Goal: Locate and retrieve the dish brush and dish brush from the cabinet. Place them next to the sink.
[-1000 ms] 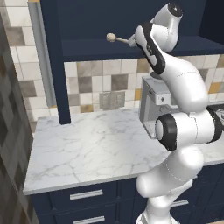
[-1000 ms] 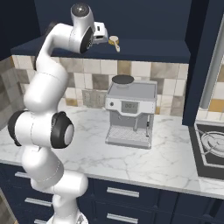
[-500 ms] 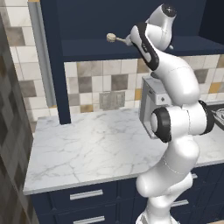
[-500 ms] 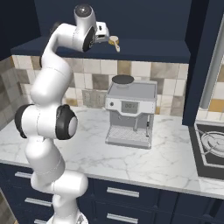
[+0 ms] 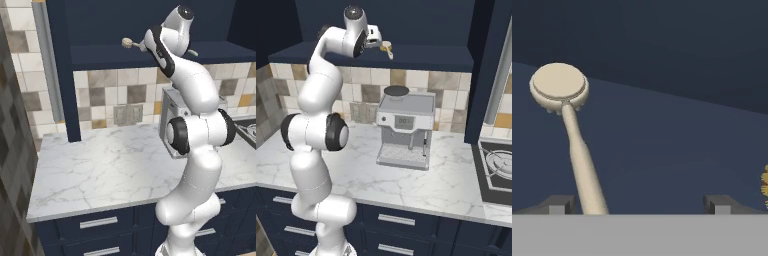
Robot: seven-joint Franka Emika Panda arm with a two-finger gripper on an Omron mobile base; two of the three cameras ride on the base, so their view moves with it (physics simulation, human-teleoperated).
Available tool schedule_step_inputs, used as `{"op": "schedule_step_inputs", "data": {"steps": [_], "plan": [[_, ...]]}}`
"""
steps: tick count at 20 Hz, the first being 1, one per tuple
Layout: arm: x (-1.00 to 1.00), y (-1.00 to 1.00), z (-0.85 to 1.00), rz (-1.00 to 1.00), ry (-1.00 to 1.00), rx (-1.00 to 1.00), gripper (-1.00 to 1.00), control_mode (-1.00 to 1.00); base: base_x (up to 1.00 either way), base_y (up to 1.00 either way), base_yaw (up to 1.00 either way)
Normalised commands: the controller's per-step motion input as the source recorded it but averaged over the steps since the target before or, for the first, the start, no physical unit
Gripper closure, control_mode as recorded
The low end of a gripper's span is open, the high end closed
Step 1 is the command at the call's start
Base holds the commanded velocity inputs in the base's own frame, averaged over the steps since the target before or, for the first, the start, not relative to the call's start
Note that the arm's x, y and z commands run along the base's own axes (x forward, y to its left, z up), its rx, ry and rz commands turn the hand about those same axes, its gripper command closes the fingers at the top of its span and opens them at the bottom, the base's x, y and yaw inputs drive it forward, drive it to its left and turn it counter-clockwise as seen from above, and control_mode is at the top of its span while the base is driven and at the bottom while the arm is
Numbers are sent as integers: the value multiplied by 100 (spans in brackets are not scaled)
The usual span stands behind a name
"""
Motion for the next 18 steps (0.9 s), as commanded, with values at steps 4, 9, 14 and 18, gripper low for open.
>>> {"op": "schedule_step_inputs", "data": {"steps": [4,9,14,18], "plan": [[23,20,-8,0,1,0,-100,-100,0,0,0],[16,17,-11,0,0,0,-100,-100,0,0,0],[8,17,-15,1,0,0,-100,-100,0,0,0],[7,15,-7,0,0,0,100,-100,0,0,0]]}}
